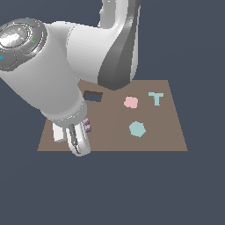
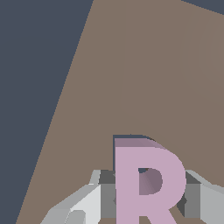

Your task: Insert a designated object into the corresponding slot on a board.

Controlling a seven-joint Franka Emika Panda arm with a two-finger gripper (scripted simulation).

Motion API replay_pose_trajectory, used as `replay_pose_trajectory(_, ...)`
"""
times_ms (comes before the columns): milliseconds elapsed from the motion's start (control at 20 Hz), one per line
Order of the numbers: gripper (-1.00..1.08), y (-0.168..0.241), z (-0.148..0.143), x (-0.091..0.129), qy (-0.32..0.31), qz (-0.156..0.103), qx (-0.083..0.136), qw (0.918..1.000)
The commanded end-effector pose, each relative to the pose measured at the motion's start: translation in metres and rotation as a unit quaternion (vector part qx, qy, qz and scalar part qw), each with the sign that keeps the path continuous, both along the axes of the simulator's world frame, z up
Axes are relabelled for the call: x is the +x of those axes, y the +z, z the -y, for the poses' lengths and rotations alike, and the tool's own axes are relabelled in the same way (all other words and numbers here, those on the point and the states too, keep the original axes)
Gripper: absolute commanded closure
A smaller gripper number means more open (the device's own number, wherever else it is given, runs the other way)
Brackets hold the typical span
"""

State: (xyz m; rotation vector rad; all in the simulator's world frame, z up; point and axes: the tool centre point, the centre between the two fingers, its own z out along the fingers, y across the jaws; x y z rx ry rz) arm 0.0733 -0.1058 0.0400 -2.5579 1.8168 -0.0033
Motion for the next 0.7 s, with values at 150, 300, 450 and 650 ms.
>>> replay_pose_trajectory(150, 1.08, 0.000, 0.000, 0.000, -0.002, 0.000, 0.000, 1.0000)
replay_pose_trajectory(300, 1.08, 0.000, 0.000, 0.000, -0.002, 0.000, 0.000, 1.0000)
replay_pose_trajectory(450, 1.08, -0.006, 0.000, 0.000, -0.002, 0.000, 0.000, 1.0000)
replay_pose_trajectory(650, -0.92, -0.010, 0.000, 0.000, -0.002, 0.001, 0.000, 1.0000)
